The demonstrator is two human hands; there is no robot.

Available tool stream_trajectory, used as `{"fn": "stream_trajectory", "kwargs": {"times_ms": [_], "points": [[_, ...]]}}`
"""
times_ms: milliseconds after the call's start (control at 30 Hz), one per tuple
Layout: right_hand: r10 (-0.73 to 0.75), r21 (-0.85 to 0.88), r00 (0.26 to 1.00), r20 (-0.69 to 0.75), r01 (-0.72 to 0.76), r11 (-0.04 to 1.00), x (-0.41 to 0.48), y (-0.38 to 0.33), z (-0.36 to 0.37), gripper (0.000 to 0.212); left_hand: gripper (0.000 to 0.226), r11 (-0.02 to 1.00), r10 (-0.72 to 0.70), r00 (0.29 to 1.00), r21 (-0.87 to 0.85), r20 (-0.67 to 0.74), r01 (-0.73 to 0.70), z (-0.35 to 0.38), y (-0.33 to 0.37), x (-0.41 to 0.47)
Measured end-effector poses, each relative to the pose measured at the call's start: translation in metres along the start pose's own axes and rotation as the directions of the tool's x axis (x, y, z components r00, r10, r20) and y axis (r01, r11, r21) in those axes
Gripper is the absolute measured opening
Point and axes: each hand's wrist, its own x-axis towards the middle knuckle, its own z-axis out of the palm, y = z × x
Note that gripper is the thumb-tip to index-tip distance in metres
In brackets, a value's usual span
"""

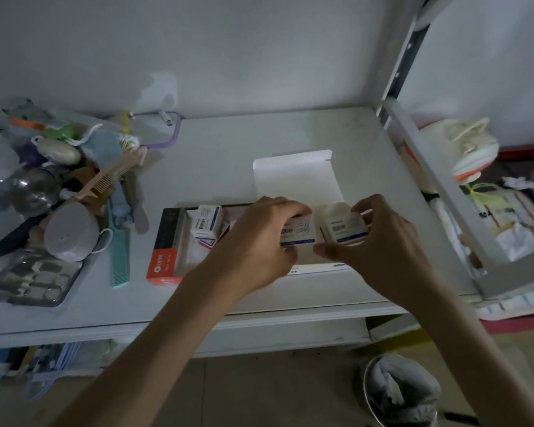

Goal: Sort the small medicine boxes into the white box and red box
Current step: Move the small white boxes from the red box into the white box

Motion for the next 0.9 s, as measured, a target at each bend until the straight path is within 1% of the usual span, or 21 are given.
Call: {"fn": "stream_trajectory", "kwargs": {"times_ms": [67,167,300,367,433,467,533,567,600,667,700,733,767,833,900], "points": [[-0.018,-0.053,1.0,0.013,0.019,0.998,0.001,-0.001,0.001,0.073,0.054,0.997,-0.029,0.998,0.075,0.057,0.024,0.006,-0.003,0.005],[-0.03,-0.138,0.997,0.071,0.039,0.99,0.005,-0.004,0.001,0.071,0.05,0.982,-0.056,0.99,0.185,0.127,0.032,0.009,-0.005,0.009],[0.003,-0.207,0.99,0.141,0.027,0.978,0.013,-0.009,0.006,0.071,0.055,0.948,-0.111,0.976,0.315,0.189,0.047,0.007,0.0,0.013],[-0.016,-0.213,0.984,0.175,0.054,0.976,0.016,-0.011,0.011,0.064,0.054,0.934,-0.138,0.964,0.353,0.228,0.05,0.006,0.004,0.015],[-0.044,-0.199,0.978,0.205,0.086,0.976,0.017,-0.013,0.016,0.05,0.052,0.925,-0.17,0.948,0.376,0.268,0.059,0.004,0.007,0.016],[-0.067,-0.196,0.975,0.211,0.109,0.974,0.018,-0.012,0.019,0.046,0.048,0.928,-0.183,0.941,0.366,0.284,0.07,0.003,0.007,0.017],[-0.086,-0.209,0.973,0.213,0.131,0.969,0.02,-0.012,0.022,0.038,0.03,0.938,-0.187,0.934,0.337,0.306,0.077,0.003,0.006,0.018],[-0.081,-0.191,0.972,0.222,0.125,0.974,0.021,-0.012,0.021,0.031,0.028,0.943,-0.174,0.931,0.327,0.32,0.064,0.002,0.005,0.019],[-0.083,-0.158,0.964,0.252,0.125,0.98,0.022,-0.013,0.017,0.023,0.035,0.945,-0.177,0.922,0.323,0.345,0.061,0.001,0.005,0.017],[-0.086,-0.105,0.936,0.342,0.129,0.986,0.023,-0.018,0.008,0.033,0.054,0.933,-0.214,0.885,0.355,0.413,0.06,-0.003,0.004,0.012],[-0.08,-0.089,0.922,0.38,0.123,0.988,0.025,-0.018,0.007,0.029,0.064,0.921,-0.229,0.874,0.385,0.428,0.052,-0.004,0.004,0.008],[-0.072,-0.076,0.911,0.407,0.112,0.991,0.026,-0.017,0.007,0.022,0.069,0.913,-0.228,0.878,0.407,0.42,0.042,-0.004,0.003,0.006],[-0.056,-0.079,0.903,0.425,0.099,0.992,0.028,-0.016,0.007,0.019,0.068,0.911,-0.206,0.894,0.412,0.397,0.027,-0.004,0.001,0.004],[-0.018,-0.137,0.901,0.433,0.085,0.987,0.031,-0.013,0.008,0.02,0.057,0.915,-0.132,0.934,0.404,0.331,-0.014,-0.002,-0.003,0.003],[0.006,-0.185,0.9,0.435,0.083,0.979,0.033,-0.01,0.008,0.025,0.05,0.918,-0.084,0.954,0.394,0.288,-0.038,0.0,-0.005,0.002]]}}
